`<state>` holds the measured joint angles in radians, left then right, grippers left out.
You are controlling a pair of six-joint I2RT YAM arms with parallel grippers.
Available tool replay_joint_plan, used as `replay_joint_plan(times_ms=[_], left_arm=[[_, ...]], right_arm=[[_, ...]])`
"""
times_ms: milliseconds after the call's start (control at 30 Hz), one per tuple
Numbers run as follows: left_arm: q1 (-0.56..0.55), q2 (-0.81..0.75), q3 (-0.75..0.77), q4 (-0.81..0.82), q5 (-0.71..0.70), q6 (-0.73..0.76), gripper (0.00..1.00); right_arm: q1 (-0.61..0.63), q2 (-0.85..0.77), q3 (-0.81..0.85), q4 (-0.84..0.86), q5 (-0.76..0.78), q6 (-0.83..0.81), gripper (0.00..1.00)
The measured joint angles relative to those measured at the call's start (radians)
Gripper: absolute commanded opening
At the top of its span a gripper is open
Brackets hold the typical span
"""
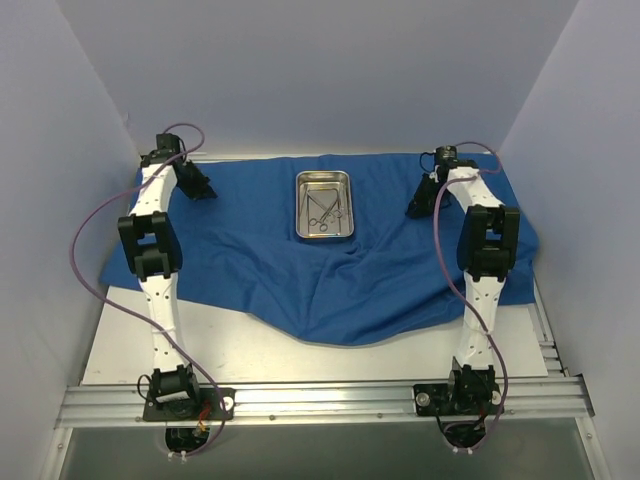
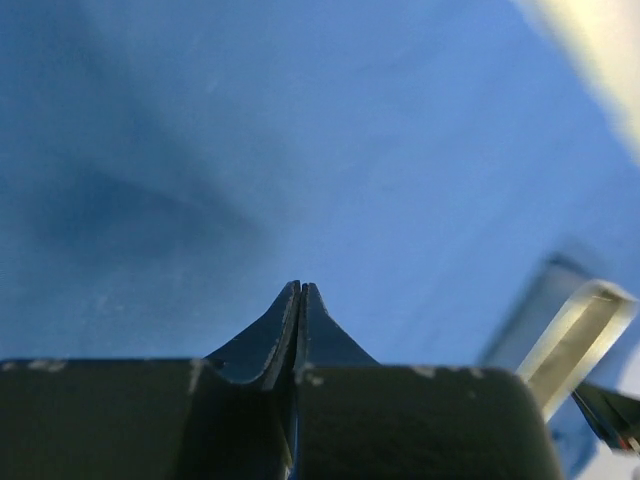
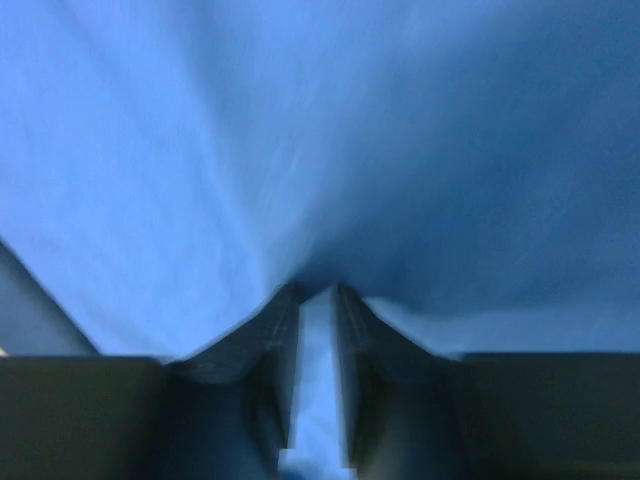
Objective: Open and lay out the surgical kit
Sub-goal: Open the surgical kit at the center of the board.
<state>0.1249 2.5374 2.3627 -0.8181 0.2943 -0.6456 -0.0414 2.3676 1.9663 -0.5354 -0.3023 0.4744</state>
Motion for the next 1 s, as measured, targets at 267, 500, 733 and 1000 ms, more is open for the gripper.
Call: replay_joint_plan(times_ms=[267, 500, 733, 1000], left_arm=[[-0.018, 0.167, 0.195, -0.131, -0.027, -0.056, 0.02], [0.013, 0.246, 0.303, -0.139, 0.053, -0.119, 0.02], [0.065, 0.324, 0.397, -0.090, 0.164, -0.168, 0.02], [0.111, 0.391, 0.448, 0.024, 0.276, -0.214, 0.02]], right_arm=[[0.036, -0.119, -0.230, 0.047, -0.012, 0.001, 0.00], [0.029, -0.147, -0.301, 0.123, -0.051, 0.028, 0.00], [0.039, -0.133, -0.297, 0.154, -0.083, 0.082, 0.00], [0.051, -0.114, -0.290, 0.188, -0.129, 0.154, 0.00]])
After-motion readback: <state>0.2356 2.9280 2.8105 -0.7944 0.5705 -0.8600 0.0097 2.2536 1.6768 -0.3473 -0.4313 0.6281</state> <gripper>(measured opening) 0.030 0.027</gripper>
